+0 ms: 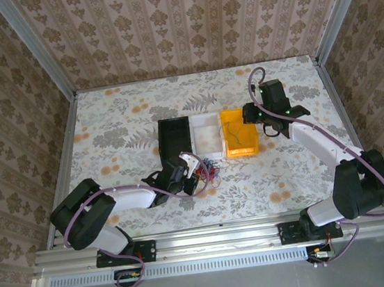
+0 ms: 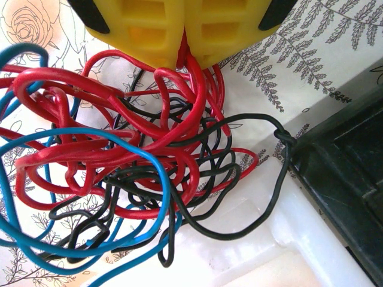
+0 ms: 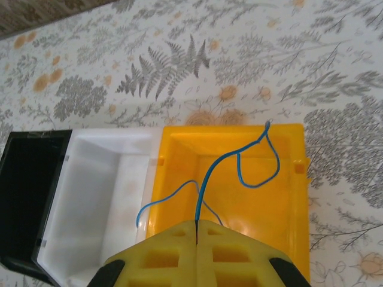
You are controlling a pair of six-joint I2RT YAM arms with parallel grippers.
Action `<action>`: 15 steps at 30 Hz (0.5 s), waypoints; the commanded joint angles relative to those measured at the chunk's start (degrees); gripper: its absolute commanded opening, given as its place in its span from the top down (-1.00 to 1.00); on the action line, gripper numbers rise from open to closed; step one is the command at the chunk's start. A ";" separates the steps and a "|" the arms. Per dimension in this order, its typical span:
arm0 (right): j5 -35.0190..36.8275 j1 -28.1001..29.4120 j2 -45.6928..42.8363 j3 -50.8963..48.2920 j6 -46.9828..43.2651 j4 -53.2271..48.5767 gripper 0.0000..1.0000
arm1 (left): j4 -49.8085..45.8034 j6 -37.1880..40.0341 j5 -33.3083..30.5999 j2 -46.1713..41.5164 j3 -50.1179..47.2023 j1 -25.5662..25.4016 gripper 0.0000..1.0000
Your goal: Untangle the cables
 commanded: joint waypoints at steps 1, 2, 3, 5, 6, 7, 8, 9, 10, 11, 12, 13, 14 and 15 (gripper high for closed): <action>-5.15 0.28 3.26 -0.55 -0.26 0.54 0.97 | -2.22 0.48 -0.99 0.77 0.43 -0.19 1.00; -6.16 0.26 4.42 -0.47 -0.25 0.67 0.97 | -2.46 0.57 -0.90 0.76 0.51 -0.22 1.00; -7.08 0.31 5.56 -0.37 -0.24 0.70 0.97 | -2.57 0.66 -0.89 0.75 0.64 -0.26 1.00; -8.19 0.30 8.48 -0.48 0.36 1.13 0.97 | -2.80 0.93 -0.73 0.79 0.86 -0.26 1.00; -8.52 0.30 9.85 -0.74 0.76 1.80 0.97 | -2.97 1.02 -0.72 0.80 1.03 -0.24 1.00; -8.43 0.26 11.12 -0.97 1.27 2.18 0.97 | -3.15 1.10 -0.72 0.83 1.20 -0.17 1.00; -8.16 0.32 12.17 -0.93 1.68 2.41 0.98 | -3.27 1.11 -0.72 0.81 1.37 -0.23 1.00; -7.81 0.29 13.54 -0.65 2.20 2.36 0.97 | -3.38 1.11 -0.72 0.81 1.48 -0.18 1.00; -7.62 0.31 14.38 -0.36 2.43 2.24 0.97 | -3.43 1.11 -0.77 0.76 1.57 -0.25 1.00; -7.23 0.28 15.07 0.17 2.74 1.91 0.95 | -3.44 1.03 -0.73 0.69 1.65 -0.17 1.00; -6.63 0.34 15.27 0.62 2.96 1.45 0.89 | -3.38 1.06 -0.72 0.67 1.66 -0.25 1.00; -5.99 0.39 14.92 0.98 3.00 1.22 0.74 | -3.38 1.10 -0.72 0.59 1.74 -0.20 1.00; -5.25 0.57 14.00 1.11 2.94 1.27 0.52 | -3.39 1.13 -0.72 0.53 1.74 -0.22 1.00; -4.34 0.72 12.71 1.17 2.79 1.27 0.31 | -3.45 1.13 -0.72 0.48 1.74 -0.23 1.00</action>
